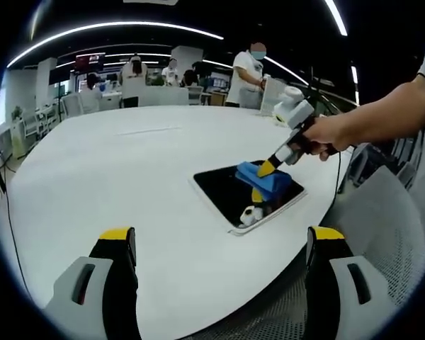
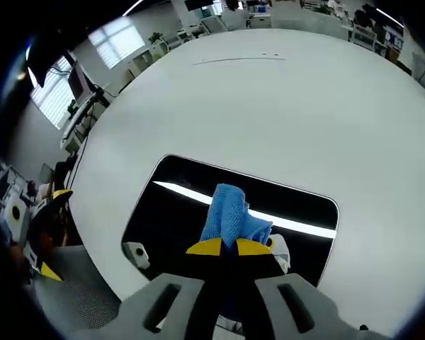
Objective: Wipe the mirror surface with the cleaning cloth until all visible marks leave the cleaned area.
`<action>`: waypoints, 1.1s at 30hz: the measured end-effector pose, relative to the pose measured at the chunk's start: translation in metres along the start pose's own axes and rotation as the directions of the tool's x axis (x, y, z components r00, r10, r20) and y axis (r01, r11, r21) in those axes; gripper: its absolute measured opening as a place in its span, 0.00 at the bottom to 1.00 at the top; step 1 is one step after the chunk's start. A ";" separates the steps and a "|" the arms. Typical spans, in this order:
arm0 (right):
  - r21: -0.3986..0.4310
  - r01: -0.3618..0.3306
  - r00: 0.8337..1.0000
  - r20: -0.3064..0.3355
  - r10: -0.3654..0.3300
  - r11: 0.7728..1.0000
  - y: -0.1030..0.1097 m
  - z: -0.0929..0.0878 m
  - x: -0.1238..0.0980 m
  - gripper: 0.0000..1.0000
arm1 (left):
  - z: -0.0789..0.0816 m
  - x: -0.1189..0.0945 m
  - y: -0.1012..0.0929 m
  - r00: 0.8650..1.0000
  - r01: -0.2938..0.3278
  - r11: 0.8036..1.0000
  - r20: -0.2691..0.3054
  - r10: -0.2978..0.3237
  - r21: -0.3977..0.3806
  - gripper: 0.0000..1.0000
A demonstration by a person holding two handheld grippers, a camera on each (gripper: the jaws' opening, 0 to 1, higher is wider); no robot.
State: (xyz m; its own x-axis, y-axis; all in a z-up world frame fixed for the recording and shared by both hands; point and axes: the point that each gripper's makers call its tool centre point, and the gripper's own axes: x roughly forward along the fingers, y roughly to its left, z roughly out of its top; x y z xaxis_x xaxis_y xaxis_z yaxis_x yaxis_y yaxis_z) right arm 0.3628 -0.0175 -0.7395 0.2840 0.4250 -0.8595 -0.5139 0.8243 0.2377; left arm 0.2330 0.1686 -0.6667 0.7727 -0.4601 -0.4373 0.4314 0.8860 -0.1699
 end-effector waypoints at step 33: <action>0.037 0.044 0.999 -0.013 -0.044 0.998 -0.048 -0.020 -0.026 0.00 | -0.001 0.000 0.001 1.000 -0.010 1.000 -0.010 0.010 -0.001 0.99</action>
State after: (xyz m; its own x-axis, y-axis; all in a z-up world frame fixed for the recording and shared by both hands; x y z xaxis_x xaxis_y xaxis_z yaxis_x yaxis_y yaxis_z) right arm 0.3643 -0.0758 -0.7380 0.2960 0.3837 -0.8747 -0.4706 0.8555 0.2160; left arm 0.2329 0.1694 -0.6682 0.7721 -0.4509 -0.4479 0.4232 0.8905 -0.1669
